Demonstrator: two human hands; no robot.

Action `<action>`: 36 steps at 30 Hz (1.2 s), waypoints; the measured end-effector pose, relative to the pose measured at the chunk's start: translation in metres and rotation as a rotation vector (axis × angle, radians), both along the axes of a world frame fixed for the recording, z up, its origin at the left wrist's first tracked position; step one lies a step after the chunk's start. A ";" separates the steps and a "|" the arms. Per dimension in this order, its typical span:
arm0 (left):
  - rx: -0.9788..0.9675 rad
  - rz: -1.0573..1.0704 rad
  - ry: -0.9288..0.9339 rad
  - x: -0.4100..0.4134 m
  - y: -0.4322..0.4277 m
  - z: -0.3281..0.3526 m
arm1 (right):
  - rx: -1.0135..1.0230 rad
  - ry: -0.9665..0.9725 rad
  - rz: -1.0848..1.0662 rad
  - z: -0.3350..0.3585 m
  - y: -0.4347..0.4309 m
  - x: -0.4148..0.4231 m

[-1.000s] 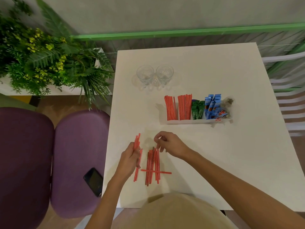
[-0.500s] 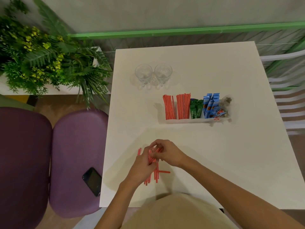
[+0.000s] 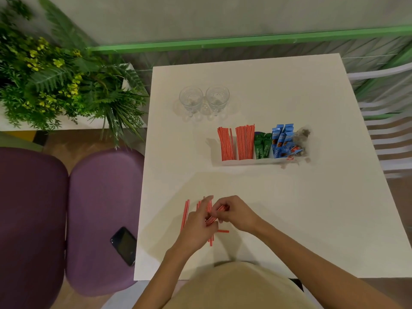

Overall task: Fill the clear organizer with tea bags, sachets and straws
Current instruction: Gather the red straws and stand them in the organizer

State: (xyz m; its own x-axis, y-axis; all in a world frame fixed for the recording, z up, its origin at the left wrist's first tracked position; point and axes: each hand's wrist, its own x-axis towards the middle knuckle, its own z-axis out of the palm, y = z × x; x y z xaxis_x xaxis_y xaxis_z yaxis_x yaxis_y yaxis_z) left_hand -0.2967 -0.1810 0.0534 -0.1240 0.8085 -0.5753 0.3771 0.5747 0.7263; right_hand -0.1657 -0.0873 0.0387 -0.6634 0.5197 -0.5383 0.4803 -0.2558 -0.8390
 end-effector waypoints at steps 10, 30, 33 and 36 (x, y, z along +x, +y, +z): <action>0.114 0.171 -0.007 -0.012 0.006 0.002 | -0.238 0.052 -0.304 -0.006 0.011 0.023; 0.104 0.418 -0.069 -0.027 0.005 -0.014 | 0.730 -0.313 0.185 0.068 0.201 -0.033; 0.103 0.434 -0.053 -0.031 -0.002 -0.021 | 0.813 -0.408 0.328 0.053 0.209 -0.046; 0.083 0.455 -0.059 -0.031 -0.008 -0.025 | 0.832 -0.491 0.436 0.036 0.206 -0.052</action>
